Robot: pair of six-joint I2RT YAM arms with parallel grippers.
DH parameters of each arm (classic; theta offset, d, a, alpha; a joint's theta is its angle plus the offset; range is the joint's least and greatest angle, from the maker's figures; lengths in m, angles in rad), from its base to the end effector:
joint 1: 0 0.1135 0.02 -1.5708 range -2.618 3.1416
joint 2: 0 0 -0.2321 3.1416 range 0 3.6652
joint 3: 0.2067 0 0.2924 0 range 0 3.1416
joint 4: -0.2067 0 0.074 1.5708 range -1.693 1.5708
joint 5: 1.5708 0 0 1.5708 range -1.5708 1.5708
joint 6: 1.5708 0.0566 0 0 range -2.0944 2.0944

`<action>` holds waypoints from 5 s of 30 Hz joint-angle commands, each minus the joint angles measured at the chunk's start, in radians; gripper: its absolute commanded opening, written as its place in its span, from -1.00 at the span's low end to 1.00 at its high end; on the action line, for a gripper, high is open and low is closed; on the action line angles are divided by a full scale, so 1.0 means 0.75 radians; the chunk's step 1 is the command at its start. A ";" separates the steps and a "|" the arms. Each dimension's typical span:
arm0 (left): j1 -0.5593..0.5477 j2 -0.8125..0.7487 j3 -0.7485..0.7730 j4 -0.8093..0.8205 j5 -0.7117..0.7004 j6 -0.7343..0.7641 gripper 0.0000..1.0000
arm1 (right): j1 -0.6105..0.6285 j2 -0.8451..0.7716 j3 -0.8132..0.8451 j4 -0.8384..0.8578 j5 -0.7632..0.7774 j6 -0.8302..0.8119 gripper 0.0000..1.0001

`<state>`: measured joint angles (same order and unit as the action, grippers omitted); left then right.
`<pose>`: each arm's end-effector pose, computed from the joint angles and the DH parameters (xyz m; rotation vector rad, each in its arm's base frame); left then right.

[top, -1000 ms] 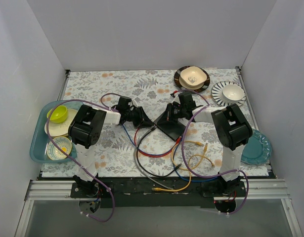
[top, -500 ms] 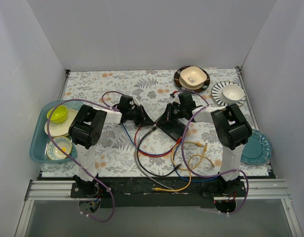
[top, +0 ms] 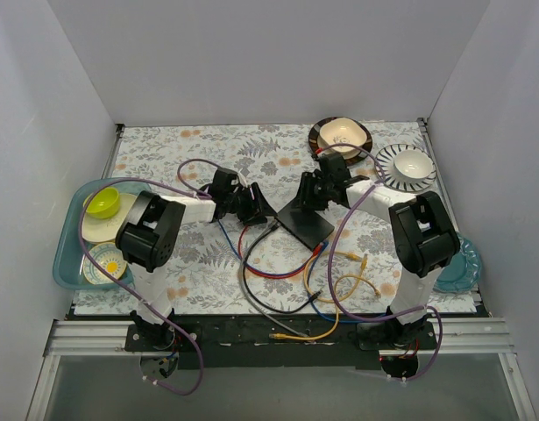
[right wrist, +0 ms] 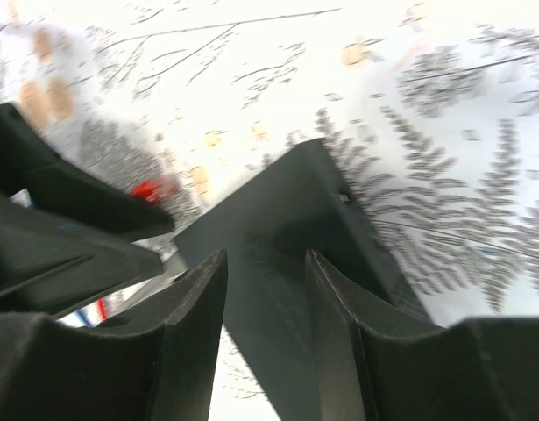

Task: Pull the plug from the switch port

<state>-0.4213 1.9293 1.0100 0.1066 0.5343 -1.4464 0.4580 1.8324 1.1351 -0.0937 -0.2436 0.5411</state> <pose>0.3597 -0.1928 0.0506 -1.1025 2.5791 -1.3467 0.3784 0.2017 0.1083 -0.0215 2.4680 0.7501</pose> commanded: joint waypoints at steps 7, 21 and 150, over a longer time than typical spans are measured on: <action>0.001 -0.024 -0.142 -0.046 -0.066 0.045 0.05 | -0.044 0.079 -0.035 -0.233 0.221 -0.106 -0.15; -0.035 0.105 -0.091 -0.005 0.044 0.067 -0.28 | -0.005 0.173 0.012 -0.215 0.059 -0.137 -0.40; -0.150 0.125 0.052 -0.071 0.002 0.206 -0.67 | -0.128 0.111 -0.110 0.029 -0.170 0.048 -0.71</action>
<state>-0.4953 2.0022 1.0653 0.1616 0.6056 -1.3590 0.3676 1.8668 1.0599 0.0185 -0.4343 0.6220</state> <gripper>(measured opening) 0.194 0.148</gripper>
